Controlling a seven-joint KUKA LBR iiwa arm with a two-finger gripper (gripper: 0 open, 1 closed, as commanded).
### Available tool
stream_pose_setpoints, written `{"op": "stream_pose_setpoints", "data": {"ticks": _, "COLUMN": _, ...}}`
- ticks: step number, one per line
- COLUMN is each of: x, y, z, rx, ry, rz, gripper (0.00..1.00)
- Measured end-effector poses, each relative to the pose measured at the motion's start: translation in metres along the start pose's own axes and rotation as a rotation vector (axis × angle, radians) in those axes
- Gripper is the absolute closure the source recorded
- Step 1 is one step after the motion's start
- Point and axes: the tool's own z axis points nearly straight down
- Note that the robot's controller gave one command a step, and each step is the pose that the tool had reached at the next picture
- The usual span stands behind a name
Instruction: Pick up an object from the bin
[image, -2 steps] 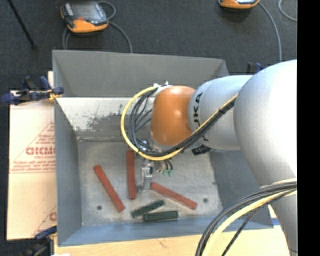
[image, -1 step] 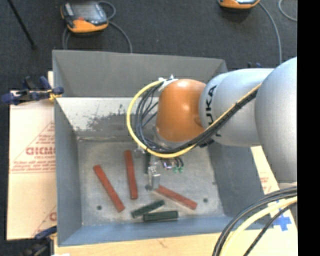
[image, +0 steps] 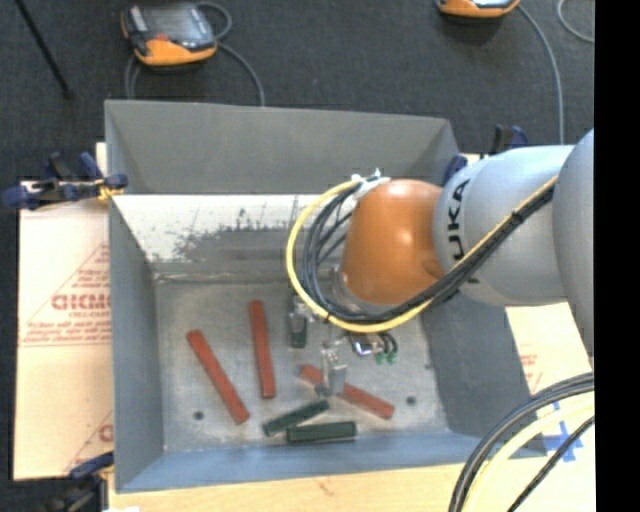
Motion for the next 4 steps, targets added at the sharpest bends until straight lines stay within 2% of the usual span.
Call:
{"op": "stream_pose_setpoints", "data": {"ticks": 1, "x": 0.026, "y": -0.006, "z": 0.047, "rx": 0.001, "ry": 0.016, "rz": 0.185, "gripper": 1.00}}
{"op": "stream_pose_setpoints", "data": {"ticks": 2, "x": 0.026, "y": -0.006, "z": 0.049, "rx": 0.000, "ry": 0.013, "rz": 0.188, "gripper": 0.00}}
{"op": "stream_pose_setpoints", "data": {"ticks": 3, "x": 0.026, "y": -0.006, "z": 0.049, "rx": 0.000, "ry": 0.013, "rz": 0.189, "gripper": 0.00}}
{"op": "stream_pose_setpoints", "data": {"ticks": 4, "x": 0.004, "y": -0.081, "z": 0.051, "rx": 0.003, "ry": 0.011, "rz": 0.167, "gripper": 1.00}}
